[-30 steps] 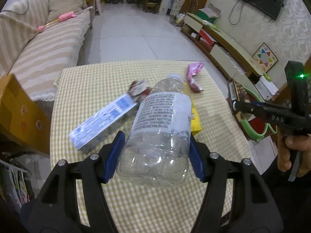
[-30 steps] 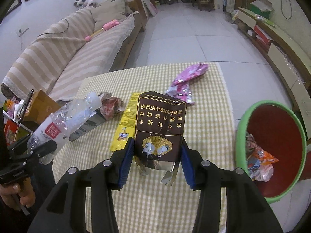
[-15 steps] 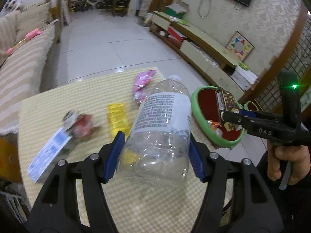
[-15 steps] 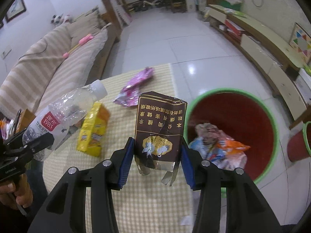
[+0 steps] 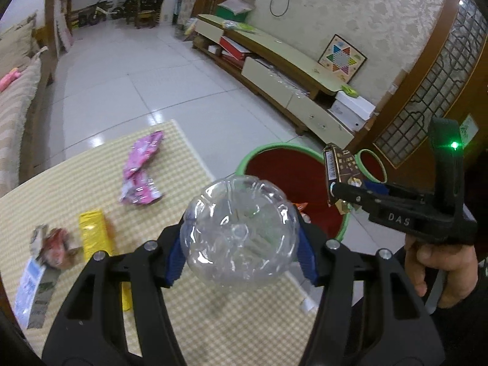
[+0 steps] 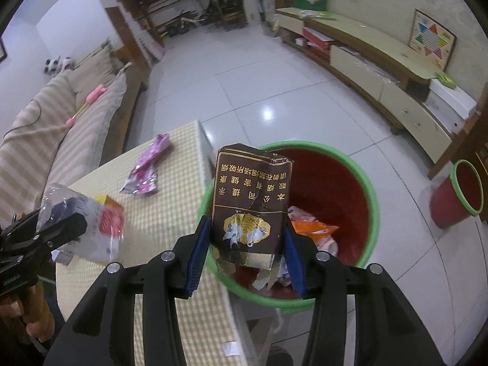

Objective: Collect trash
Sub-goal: 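Carry the bottle and brown pack over the green bin and release both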

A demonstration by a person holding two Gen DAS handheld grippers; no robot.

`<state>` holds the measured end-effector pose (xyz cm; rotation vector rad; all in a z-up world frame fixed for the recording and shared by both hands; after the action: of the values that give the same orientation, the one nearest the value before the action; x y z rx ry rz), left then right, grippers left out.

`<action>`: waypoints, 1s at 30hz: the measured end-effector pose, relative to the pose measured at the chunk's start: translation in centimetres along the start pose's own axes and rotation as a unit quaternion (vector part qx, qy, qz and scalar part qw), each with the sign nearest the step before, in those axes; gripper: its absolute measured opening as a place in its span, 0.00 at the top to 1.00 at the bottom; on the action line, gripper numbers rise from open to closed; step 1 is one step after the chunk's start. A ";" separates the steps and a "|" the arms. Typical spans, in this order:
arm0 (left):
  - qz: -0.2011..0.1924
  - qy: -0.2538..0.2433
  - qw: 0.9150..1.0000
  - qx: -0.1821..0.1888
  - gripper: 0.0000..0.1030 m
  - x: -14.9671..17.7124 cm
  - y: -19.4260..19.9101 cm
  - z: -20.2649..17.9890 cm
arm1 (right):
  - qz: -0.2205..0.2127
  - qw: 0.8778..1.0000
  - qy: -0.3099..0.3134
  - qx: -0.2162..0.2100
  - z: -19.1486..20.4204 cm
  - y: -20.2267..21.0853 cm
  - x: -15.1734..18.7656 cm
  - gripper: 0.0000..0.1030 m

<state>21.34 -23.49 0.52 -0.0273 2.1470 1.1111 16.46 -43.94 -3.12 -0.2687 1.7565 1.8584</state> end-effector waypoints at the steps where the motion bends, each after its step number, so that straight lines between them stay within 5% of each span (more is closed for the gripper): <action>1: 0.001 0.001 1.000 0.005 0.44 -0.4 -0.5 -0.3 | -0.001 1.000 -0.003 0.002 -0.4 0.0 0.0 0.57; 15: 0.005 -0.005 1.000 0.027 0.44 -4.7 -5.4 -4.3 | -0.006 0.999 -0.038 0.024 -3.4 -0.5 -0.5 0.57; 19: 0.031 -0.007 0.999 0.030 0.44 -5.1 -7.7 -5.2 | 0.003 0.999 -0.043 0.024 -3.9 -1.1 -0.5 0.55; 21: 0.040 -0.005 0.999 0.029 0.33 -5.1 -8.3 -5.3 | 0.010 0.999 -0.041 0.024 -3.8 -1.5 -0.5 0.53; 23: 0.031 0.001 0.999 0.024 0.08 -5.0 -8.3 -5.2 | 0.016 0.999 -0.043 0.023 -3.8 -1.8 -0.6 0.53; 25: 0.032 0.006 0.999 0.024 0.08 -4.7 -8.2 -4.9 | 0.013 0.999 -0.043 0.026 -3.7 -1.9 -0.6 0.38; 30: 0.025 0.026 0.999 0.018 0.06 -4.4 -7.2 -3.5 | 0.009 0.999 -0.037 0.029 -3.2 -2.0 -0.6 0.21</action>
<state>24.97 -31.77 -0.58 0.0149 2.2249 1.1116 17.26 -47.22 -4.92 -0.1606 1.7644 1.8048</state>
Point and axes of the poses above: each gripper's, at about its wrist camera, not at the fingertips, and y roughly against the way its jaws point, z to its left, x to its underside, the point moved 2 cm from there along -y, roughly the way its jaws point, and after that the axes turned 9 degrees about x, right-handed, at the moved point
